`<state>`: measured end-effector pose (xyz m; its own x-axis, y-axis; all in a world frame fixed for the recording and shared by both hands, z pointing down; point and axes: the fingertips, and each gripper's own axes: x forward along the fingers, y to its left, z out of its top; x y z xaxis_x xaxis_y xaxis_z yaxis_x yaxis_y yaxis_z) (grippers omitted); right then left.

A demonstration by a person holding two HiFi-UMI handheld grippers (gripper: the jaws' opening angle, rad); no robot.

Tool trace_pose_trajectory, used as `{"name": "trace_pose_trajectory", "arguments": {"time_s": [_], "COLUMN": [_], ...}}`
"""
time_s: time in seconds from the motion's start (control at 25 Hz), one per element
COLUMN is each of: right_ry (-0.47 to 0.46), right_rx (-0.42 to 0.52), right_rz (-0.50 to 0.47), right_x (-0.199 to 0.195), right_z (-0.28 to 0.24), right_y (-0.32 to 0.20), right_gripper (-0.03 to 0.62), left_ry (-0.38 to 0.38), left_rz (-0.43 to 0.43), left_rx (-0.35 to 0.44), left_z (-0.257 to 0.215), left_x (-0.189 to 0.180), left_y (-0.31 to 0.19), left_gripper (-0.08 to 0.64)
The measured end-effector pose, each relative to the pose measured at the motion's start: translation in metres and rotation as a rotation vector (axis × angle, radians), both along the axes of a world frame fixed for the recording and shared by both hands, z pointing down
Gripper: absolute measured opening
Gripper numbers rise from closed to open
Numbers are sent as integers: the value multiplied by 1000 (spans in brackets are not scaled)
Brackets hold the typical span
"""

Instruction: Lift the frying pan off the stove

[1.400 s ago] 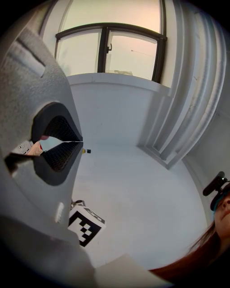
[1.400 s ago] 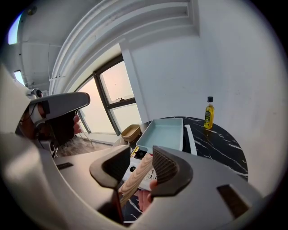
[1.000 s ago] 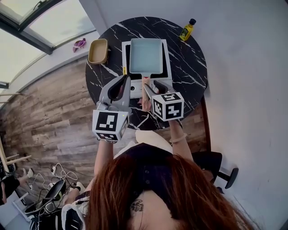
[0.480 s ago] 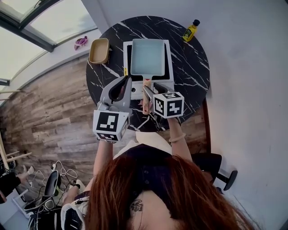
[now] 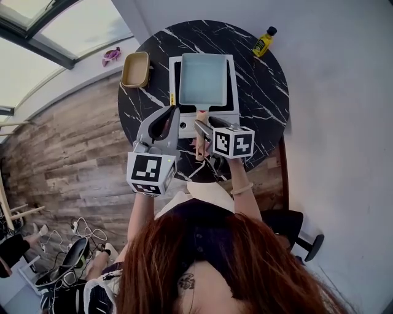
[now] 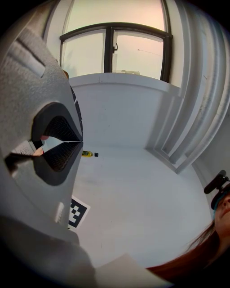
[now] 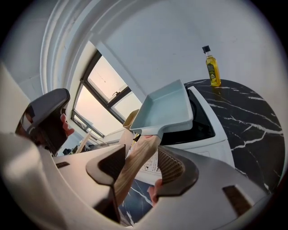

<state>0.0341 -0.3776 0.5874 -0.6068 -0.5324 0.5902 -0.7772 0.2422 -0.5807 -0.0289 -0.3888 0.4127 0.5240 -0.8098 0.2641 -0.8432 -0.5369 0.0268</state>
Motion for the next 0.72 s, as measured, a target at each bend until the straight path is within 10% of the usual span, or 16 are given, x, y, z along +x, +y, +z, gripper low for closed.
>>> {"name": "trace_pose_trajectory", "arguments": {"time_s": [0.72], "right_ry": [-333], "right_rx": [-177], "right_rz": [11], "right_x": [-16], "right_z": [14], "right_y": [-3], "right_gripper": [250], "left_ry": [-14], "left_rz": [-14], "left_rx": [-36], "left_z": [14], "left_x": [-2], "left_y": [-7], "left_gripper": [12]}}
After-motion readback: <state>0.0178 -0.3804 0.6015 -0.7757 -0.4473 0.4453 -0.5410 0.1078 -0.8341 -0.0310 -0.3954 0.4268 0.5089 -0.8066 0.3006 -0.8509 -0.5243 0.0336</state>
